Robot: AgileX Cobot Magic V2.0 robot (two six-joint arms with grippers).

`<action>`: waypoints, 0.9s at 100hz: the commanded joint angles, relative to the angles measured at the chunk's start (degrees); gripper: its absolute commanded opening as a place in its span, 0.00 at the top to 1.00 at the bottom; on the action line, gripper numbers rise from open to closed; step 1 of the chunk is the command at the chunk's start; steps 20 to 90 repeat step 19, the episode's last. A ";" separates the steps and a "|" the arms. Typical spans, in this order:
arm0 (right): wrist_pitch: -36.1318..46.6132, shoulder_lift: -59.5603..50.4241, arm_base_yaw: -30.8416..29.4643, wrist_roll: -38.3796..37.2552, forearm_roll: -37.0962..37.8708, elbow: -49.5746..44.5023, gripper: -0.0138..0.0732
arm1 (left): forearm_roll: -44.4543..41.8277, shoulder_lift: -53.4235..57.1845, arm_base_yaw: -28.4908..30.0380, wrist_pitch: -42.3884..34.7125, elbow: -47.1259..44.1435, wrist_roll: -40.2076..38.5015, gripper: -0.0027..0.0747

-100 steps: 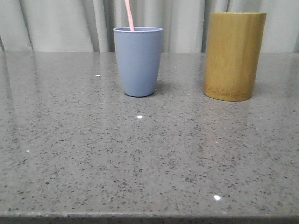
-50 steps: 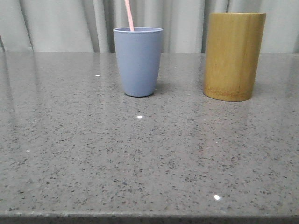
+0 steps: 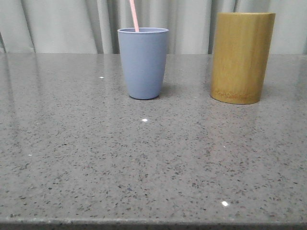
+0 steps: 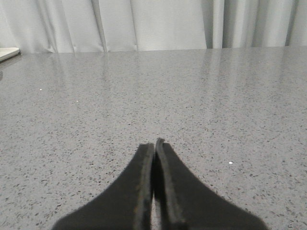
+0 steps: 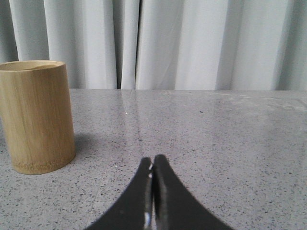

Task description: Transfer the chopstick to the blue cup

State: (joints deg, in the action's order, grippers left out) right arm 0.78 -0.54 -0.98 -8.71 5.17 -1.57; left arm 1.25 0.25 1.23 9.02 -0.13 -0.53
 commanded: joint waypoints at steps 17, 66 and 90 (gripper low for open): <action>4.02 -1.25 -0.26 0.20 0.07 -0.09 0.91 | 0.60 1.99 0.03 -4.46 -0.53 -0.07 0.99; 4.02 -1.25 -0.26 0.20 0.07 -0.09 0.91 | 0.60 1.99 0.03 -4.46 -0.53 -0.07 0.99; 4.02 -1.25 -0.26 0.20 0.07 -0.09 0.91 | 0.60 1.99 0.03 -4.46 -0.53 -0.07 0.99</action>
